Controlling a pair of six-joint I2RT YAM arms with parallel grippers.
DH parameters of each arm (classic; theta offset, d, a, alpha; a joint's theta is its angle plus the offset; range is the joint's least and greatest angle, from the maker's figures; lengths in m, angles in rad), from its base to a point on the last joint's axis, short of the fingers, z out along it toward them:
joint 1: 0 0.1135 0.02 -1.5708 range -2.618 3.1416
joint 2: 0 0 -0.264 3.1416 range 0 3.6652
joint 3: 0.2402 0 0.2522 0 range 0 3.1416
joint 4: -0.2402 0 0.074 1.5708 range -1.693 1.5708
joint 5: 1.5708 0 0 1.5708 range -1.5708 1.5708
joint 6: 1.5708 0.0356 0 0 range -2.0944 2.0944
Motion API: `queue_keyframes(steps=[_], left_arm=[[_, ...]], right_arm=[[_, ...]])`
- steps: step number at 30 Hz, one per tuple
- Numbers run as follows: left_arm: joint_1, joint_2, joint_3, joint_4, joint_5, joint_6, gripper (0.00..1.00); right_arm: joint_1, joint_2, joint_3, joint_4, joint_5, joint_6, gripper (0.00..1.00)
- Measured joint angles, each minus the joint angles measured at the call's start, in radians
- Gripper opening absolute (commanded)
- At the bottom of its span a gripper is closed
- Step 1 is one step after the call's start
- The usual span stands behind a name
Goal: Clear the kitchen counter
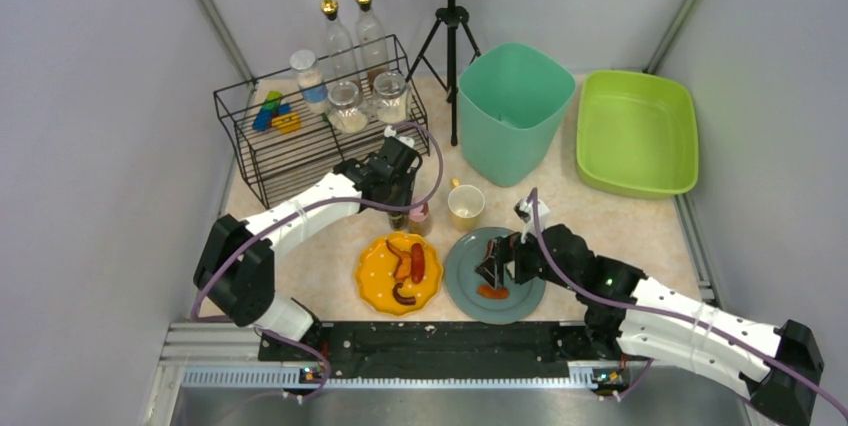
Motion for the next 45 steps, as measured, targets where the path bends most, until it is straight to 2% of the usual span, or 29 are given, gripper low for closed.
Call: queue_keyframes(steps=[4,5,15,22,25,34,40,45], left_arm=[[-0.001,0.0,0.007,-0.019,-0.023,0.001,0.01],[-0.001,0.0,0.015,-0.037,-0.038,0.003,0.0],[0.0,-0.07,0.229,-0.211,-0.206,0.055,0.0],[0.06,-0.125,0.377,-0.271,-0.254,0.108,0.0],[0.123,-0.127,0.417,-0.29,-0.242,0.133,0.0],[0.404,-0.124,0.497,-0.312,-0.114,0.178,0.0],[0.547,-0.103,0.579,-0.309,-0.005,0.177,0.0],[0.668,-0.069,0.59,-0.309,0.055,0.161,0.0]], right_arm=[[0.0,0.0,-0.005,0.011,-0.003,0.002,0.99],[0.0,0.0,-0.005,0.021,-0.005,0.003,0.99],[0.0,0.017,-0.017,0.058,-0.014,0.01,0.99],[0.0,0.023,-0.018,0.087,-0.032,0.016,0.99],[0.0,0.033,-0.018,0.101,-0.043,0.018,0.99],[0.0,0.069,-0.041,0.151,-0.079,0.021,0.99],[0.0,0.113,-0.05,0.193,-0.119,0.027,0.99],[0.0,0.136,-0.051,0.236,-0.153,0.032,0.99]])
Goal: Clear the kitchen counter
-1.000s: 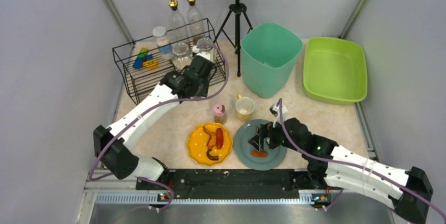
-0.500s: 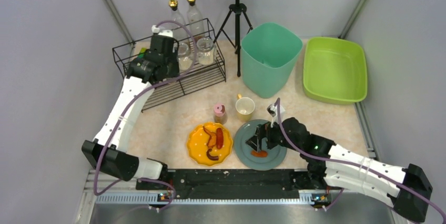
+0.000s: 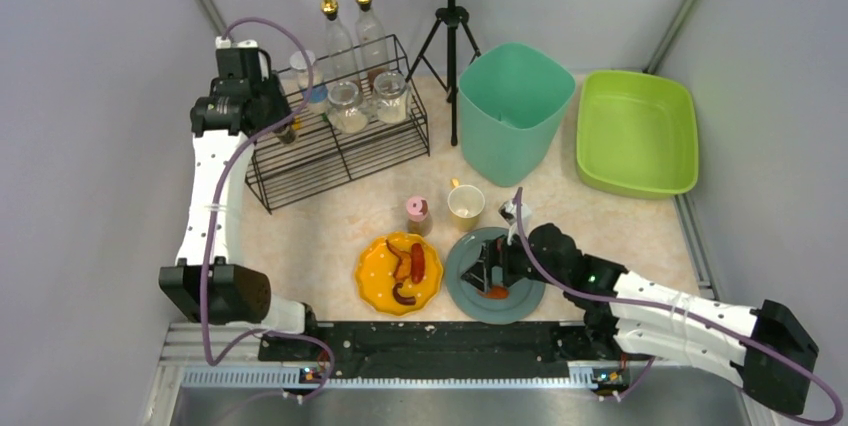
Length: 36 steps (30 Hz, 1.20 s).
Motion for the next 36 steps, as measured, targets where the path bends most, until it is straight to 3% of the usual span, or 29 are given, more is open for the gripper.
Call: queue_keyframes(steps=[10,23,25,30,36], left_arm=[[0.15,0.028,-0.107,0.022,0.032,-0.022,0.0],[0.163,0.051,-0.109,0.031,0.01,-0.026,0.01],[0.163,0.055,-0.107,0.037,0.005,-0.028,0.05],[0.163,0.059,-0.107,0.051,-0.003,-0.03,0.38],[0.163,0.059,-0.107,0.052,-0.005,-0.031,0.62]], right_arm=[[0.0,-0.009,-0.025,0.034,-0.036,0.003,0.99],[0.0,-0.026,-0.066,0.07,-0.054,0.018,0.99],[0.0,-0.034,-0.066,0.07,-0.054,0.02,0.99],[0.0,-0.044,-0.069,0.073,-0.054,0.021,0.99],[0.0,-0.048,-0.084,0.069,-0.054,0.021,0.99]])
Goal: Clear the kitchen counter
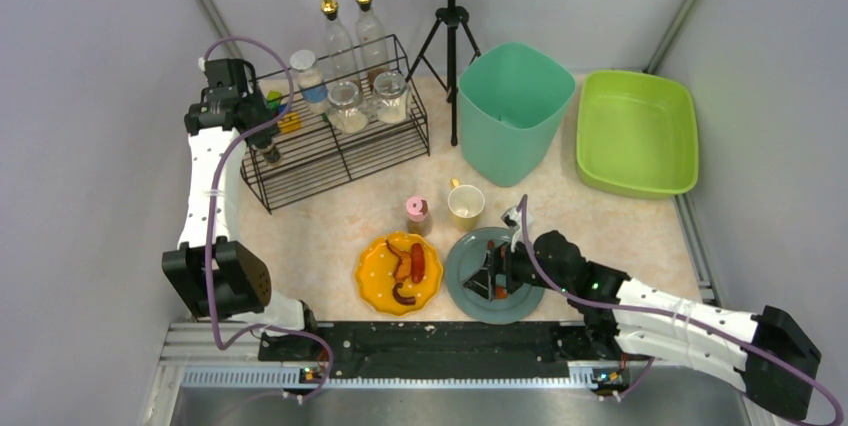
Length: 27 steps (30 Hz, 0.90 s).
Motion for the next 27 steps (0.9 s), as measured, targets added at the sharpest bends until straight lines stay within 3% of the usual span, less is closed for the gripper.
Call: queue_keyframes(steps=[5,22,27], left_arm=[[0.0,0.0,0.0,-0.002,0.0,-0.002,0.73],[-0.014,-0.065,-0.033,0.002,0.069,-0.003,0.77],[-0.122,-0.176,-0.08,0.001,0.098,-0.021,0.78]], right_arm=[[0.0,-0.004,-0.006,0.001,0.0,0.0,0.99],[0.0,-0.022,-0.006,-0.005,0.001,0.0,0.99],[0.0,-0.021,-0.006,-0.023,0.009,-0.001,0.99]])
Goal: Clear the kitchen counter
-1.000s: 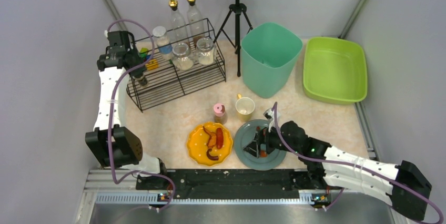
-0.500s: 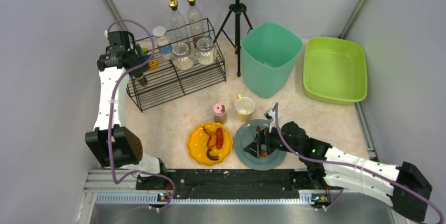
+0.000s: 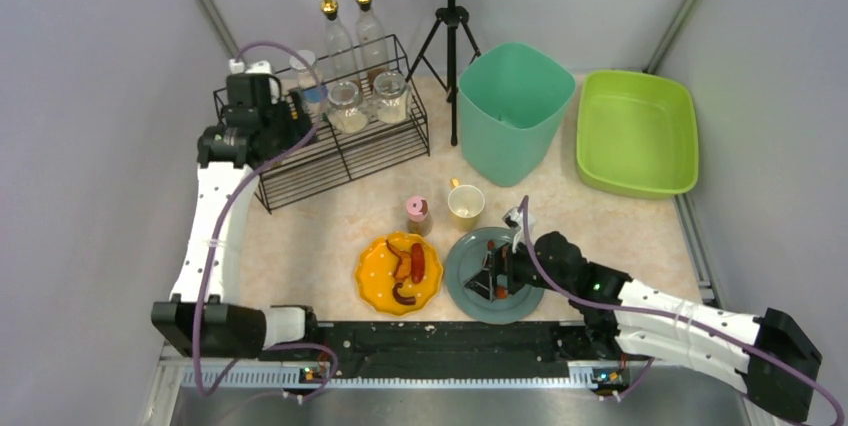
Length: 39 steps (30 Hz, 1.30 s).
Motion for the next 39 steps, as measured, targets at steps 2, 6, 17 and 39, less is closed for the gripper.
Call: queue_keyframes(steps=[2,6,17,39], left_arm=[[-0.112,-0.054,-0.032,0.011,-0.004,-0.018,0.79],[-0.322,-0.132,-0.126,0.044,0.0,-0.062,0.8],[-0.602,-0.081,-0.296,0.125,-0.024,-0.127,0.81],[-0.75,0.186,-0.285,0.219,-0.017,-0.132,0.89]], right_arm=[[0.0,0.002,0.001,-0.007,0.005,-0.001,0.99],[0.0,0.01,0.012,-0.043,0.022,-0.002,0.99],[0.0,-0.064,0.088,-0.18,0.098,-0.009,0.99],[0.0,-0.053,0.093,-0.217,0.143,0.002,0.99]])
